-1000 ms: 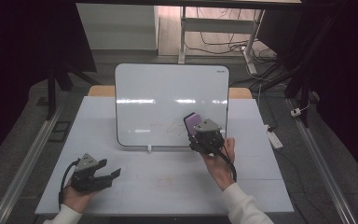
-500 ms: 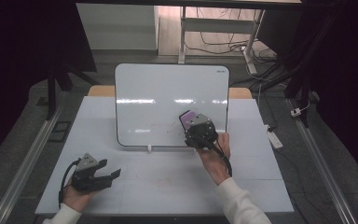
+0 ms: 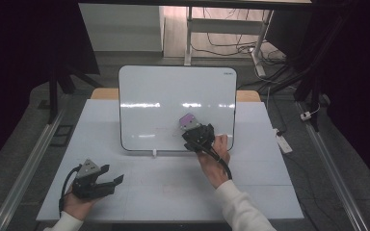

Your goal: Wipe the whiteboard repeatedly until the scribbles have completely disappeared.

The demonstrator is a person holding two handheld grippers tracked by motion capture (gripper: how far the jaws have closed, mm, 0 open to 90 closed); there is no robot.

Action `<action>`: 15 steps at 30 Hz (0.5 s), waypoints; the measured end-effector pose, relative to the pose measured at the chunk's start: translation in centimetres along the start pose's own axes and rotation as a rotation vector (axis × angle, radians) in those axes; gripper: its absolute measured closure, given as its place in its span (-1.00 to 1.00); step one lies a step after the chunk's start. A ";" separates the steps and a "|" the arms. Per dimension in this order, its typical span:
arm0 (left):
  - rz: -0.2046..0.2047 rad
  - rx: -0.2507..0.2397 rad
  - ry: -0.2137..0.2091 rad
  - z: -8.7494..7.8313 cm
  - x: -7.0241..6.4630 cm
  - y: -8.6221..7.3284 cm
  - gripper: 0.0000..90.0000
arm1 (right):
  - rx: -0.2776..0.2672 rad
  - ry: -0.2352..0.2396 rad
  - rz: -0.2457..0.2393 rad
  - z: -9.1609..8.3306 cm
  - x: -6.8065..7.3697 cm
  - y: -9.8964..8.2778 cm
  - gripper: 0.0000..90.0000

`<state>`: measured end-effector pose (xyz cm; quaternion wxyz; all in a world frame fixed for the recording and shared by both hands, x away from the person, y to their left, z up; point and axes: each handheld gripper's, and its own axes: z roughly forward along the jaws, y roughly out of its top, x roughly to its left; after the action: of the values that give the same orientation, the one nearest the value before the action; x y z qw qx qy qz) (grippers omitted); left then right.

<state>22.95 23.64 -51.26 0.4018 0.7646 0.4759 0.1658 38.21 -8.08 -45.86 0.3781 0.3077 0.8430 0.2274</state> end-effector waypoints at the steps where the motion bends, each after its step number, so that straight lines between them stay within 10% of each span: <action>1: 0.001 -0.001 0.000 0.0 0.0 0.0 -0.33 | -0.001 -0.005 -0.019 0.1 0.5 0.2 -0.13; 15: -0.006 -0.001 -0.010 0.1 0.1 0.1 -0.33 | -0.007 -0.015 -0.167 0.4 3.5 0.6 -0.12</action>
<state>23.15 23.65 -51.27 0.4052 0.7637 0.4761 0.1610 36.85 -5.15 -47.49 0.4033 0.2366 0.8620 0.1956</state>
